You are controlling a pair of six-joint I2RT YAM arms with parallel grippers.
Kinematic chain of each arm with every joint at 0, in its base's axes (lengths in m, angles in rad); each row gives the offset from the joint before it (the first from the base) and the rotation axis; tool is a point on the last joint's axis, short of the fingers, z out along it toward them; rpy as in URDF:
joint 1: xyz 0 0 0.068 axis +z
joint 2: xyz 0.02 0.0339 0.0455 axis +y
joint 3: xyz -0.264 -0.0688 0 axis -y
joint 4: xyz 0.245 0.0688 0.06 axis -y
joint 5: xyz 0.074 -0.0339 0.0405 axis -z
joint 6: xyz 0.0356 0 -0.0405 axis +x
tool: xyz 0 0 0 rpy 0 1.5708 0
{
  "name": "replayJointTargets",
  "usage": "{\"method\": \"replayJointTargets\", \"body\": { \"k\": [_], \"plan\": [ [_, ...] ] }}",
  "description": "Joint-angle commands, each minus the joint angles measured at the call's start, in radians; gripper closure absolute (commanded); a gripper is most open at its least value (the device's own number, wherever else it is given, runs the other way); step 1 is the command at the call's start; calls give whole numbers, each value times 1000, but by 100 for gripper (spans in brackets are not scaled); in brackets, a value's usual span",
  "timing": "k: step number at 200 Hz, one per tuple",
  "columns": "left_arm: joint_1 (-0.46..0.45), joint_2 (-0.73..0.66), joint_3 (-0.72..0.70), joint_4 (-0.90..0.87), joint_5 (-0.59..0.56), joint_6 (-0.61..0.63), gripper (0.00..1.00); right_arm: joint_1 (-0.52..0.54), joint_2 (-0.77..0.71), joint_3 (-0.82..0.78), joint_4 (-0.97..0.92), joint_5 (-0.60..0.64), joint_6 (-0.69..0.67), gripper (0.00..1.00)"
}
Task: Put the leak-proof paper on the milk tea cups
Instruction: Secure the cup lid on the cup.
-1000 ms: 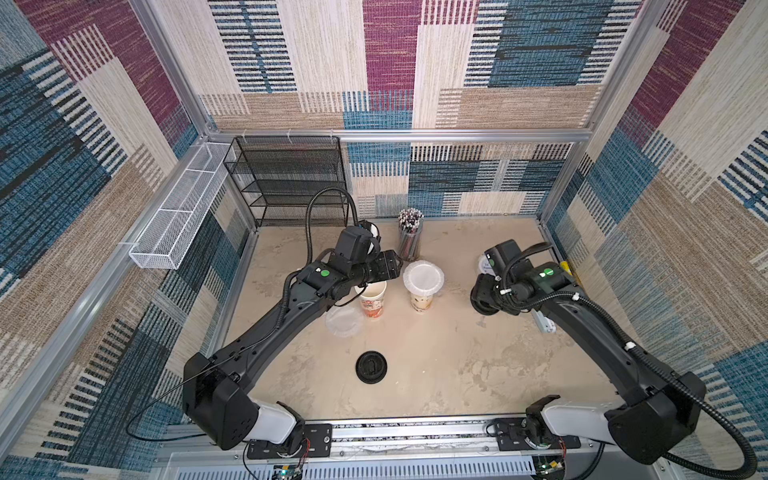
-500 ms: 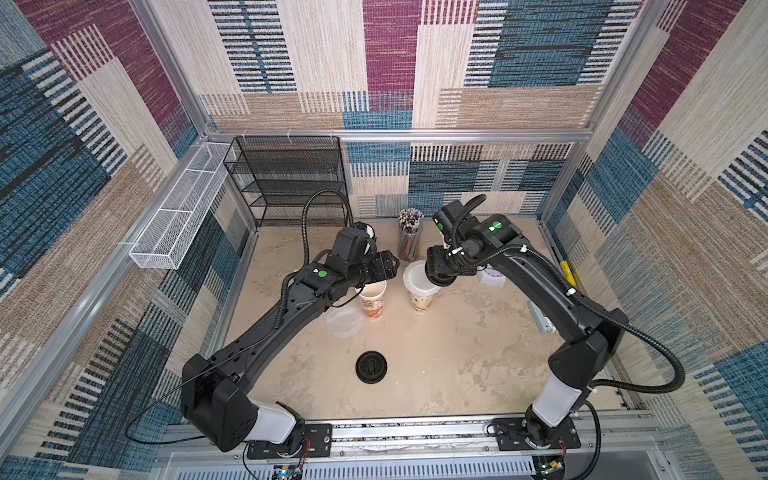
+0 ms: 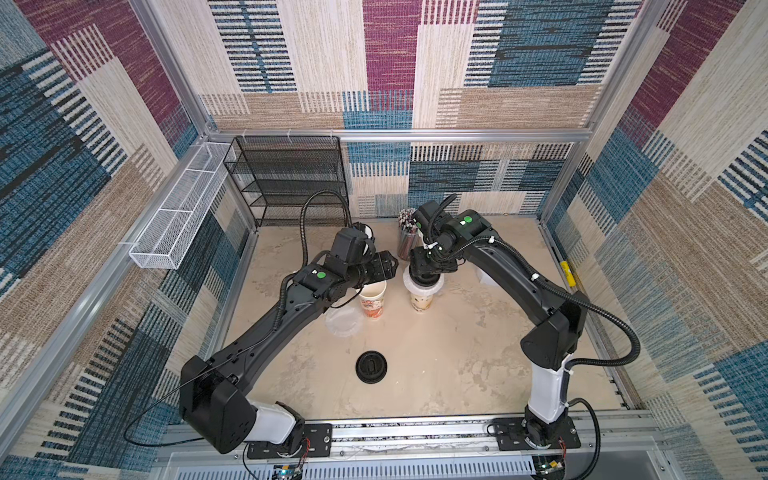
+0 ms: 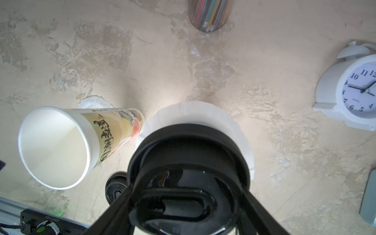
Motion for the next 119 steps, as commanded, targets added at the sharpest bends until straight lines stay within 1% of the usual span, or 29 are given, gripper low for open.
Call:
{"method": "replayJointTargets", "body": {
  "k": [1,57,119],
  "plan": [
    [3,-5,-1,31,2,-10,27,1,3,-7,-6,-10,-9,30],
    [8,-1,-2,30,7,-12,27,2,10,-28,-7,1,-5,30],
    [12,-12,-5,26,4,-11,27,2,38,-9,-6,6,-6,29]
  ]
}}
